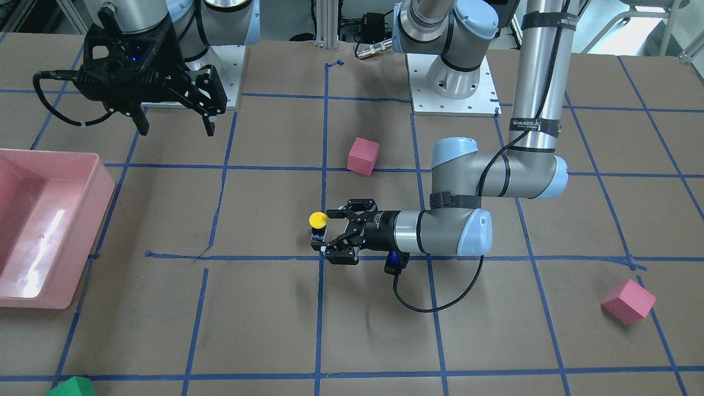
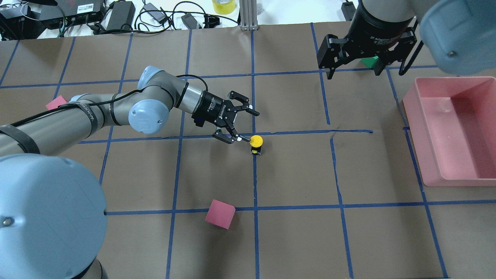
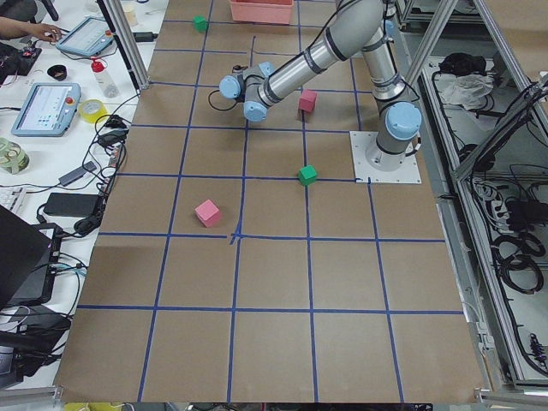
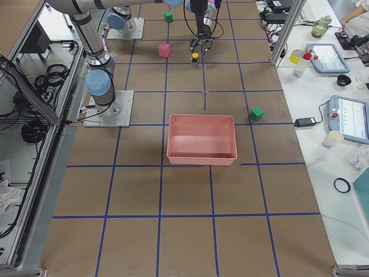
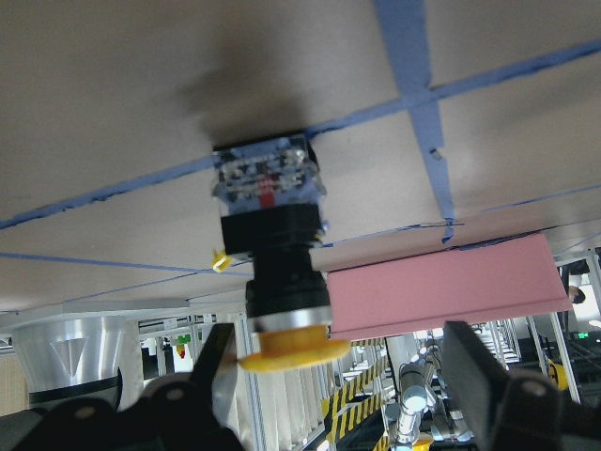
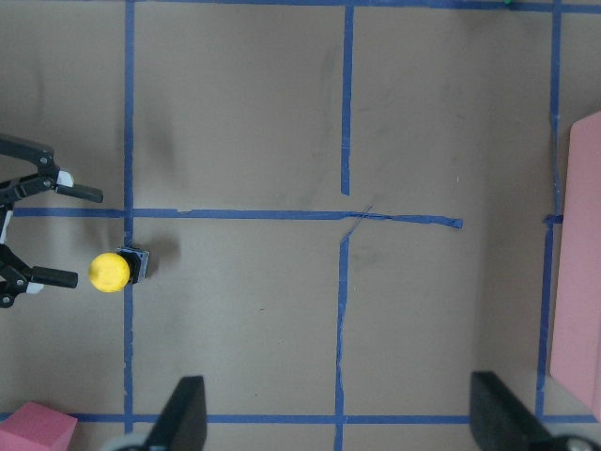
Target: Align button upright
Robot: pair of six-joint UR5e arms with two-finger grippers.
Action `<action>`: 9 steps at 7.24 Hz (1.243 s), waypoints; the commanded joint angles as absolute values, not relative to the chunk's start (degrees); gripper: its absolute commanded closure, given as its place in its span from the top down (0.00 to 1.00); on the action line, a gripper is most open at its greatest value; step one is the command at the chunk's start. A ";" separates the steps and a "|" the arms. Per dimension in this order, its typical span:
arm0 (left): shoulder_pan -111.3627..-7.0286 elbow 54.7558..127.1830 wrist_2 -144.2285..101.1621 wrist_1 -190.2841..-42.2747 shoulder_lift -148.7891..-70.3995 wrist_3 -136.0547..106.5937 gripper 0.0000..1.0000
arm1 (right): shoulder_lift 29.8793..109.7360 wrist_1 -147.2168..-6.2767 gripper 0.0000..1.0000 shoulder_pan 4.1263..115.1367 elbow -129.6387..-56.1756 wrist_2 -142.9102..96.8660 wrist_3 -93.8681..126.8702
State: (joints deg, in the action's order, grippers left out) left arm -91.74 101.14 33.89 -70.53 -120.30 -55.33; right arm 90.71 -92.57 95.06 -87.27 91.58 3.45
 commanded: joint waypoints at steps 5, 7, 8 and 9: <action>-88.07 94.41 78.63 -79.57 -105.94 -32.08 1.00 | 90.62 -92.64 1.00 95.01 -87.28 91.58 3.52; -86.32 84.43 87.84 -93.00 -100.84 -15.76 1.00 | 90.62 -92.55 1.00 95.01 -87.28 91.58 3.52; -86.74 80.90 90.50 -95.34 -98.03 -14.25 1.00 | 90.62 -92.55 1.00 95.10 -87.28 91.58 3.52; -86.75 81.03 90.61 -97.54 -95.21 -13.89 1.00 | 90.62 -92.55 1.00 95.10 -87.28 91.58 3.52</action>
State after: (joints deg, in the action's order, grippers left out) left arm -86.76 83.01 88.61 -93.76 -98.79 -15.75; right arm 90.62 -92.55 95.07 -87.27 91.58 3.52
